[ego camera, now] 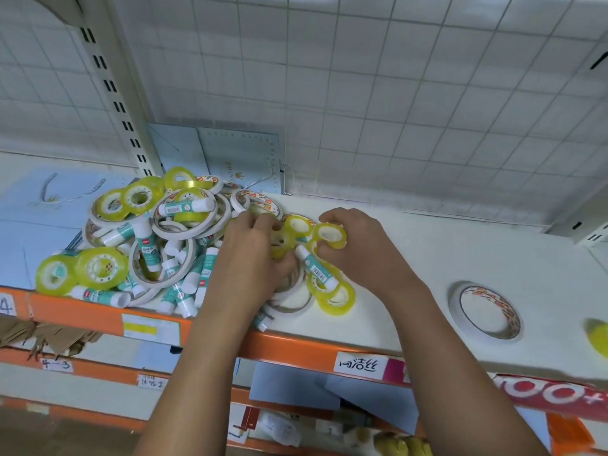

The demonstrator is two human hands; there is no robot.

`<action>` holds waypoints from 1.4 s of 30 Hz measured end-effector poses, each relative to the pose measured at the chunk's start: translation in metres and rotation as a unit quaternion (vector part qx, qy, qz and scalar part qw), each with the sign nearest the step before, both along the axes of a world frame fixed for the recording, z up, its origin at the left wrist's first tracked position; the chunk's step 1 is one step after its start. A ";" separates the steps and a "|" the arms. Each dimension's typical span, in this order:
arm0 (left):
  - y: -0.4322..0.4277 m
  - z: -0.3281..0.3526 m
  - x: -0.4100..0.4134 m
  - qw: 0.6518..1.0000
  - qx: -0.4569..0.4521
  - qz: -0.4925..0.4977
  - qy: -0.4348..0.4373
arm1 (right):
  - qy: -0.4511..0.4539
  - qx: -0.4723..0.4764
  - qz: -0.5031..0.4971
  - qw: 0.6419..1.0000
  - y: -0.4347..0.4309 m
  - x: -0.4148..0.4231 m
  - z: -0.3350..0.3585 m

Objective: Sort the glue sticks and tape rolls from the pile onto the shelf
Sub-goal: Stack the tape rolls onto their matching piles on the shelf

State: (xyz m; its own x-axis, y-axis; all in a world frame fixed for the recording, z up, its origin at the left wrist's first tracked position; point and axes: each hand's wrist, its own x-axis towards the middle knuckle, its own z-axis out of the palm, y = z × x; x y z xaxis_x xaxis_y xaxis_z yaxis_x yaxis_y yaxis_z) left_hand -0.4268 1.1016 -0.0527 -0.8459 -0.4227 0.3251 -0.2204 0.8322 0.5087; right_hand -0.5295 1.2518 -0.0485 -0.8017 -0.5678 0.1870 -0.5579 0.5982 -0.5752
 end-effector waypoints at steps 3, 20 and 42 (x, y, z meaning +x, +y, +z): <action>0.020 0.002 -0.006 0.998 0.001 -0.042 0.039 | 0.031 -0.010 -0.014 0.999 0.031 0.013 0.004; 0.270 -0.001 -0.084 0.958 0.057 -0.282 0.011 | 0.026 -0.002 -0.223 0.974 0.302 0.020 0.012; 0.391 -0.018 -0.095 0.982 0.071 -0.174 0.012 | -0.025 0.028 -0.065 0.997 0.416 -0.043 -0.038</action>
State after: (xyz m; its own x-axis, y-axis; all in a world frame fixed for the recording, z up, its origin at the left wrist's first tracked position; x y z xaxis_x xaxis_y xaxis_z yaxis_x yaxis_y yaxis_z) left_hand -0.5213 1.4924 -0.0702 -0.9397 -0.1524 0.3062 0.0785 0.7753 0.6267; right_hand -0.5724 1.6675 -0.0867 -0.8766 -0.4670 0.1161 -0.4453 0.6955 -0.5639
